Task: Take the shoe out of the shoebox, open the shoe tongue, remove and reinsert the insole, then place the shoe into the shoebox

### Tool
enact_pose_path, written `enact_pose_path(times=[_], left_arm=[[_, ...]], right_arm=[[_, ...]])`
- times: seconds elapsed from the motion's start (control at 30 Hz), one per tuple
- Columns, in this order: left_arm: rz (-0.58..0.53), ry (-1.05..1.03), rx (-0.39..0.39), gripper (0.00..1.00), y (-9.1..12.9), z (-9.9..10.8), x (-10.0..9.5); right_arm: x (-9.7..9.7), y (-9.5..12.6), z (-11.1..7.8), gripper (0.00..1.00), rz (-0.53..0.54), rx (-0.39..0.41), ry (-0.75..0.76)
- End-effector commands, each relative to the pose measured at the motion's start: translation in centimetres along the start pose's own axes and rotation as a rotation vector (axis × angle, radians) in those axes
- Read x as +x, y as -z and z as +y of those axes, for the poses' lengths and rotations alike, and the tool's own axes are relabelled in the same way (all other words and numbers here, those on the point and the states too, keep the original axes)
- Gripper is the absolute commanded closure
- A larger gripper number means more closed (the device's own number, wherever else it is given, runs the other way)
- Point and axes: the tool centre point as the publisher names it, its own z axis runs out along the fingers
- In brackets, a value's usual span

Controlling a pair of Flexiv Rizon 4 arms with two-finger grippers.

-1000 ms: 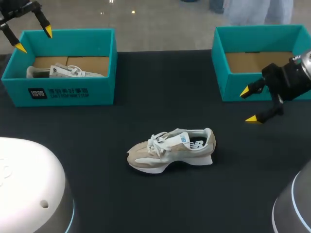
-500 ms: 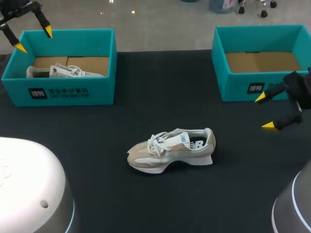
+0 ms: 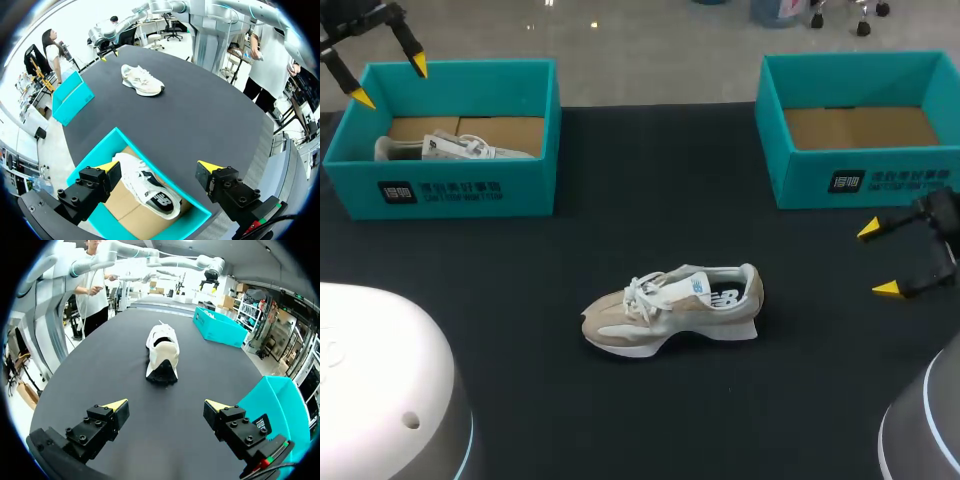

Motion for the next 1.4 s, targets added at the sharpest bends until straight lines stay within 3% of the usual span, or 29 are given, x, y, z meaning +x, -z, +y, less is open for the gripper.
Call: enact_pose_path(times=[0.03,0.77,1.1,1.4], left_arm=[[0.002,-0.001,0.0,0.0,0.0,0.0,0.0],[0.002,-0.001,0.0,0.0,0.0,0.0,0.0],[0.002,-0.001,0.0,0.0,0.0,0.0,0.0],[0.002,-0.001,0.0,0.0,0.0,0.0,0.0]], right_arm=[[-0.1,-0.4,-0.4,0.0,-0.002,-0.007,0.001],[-0.1,-0.4,-0.4,0.0,-0.002,-0.007,0.001],[0.1,-3.6,0.6,0.0,-0.016,-0.021,0.031],[1.9,-7.7,1.9,0.0,-0.045,-0.023,-0.043]])
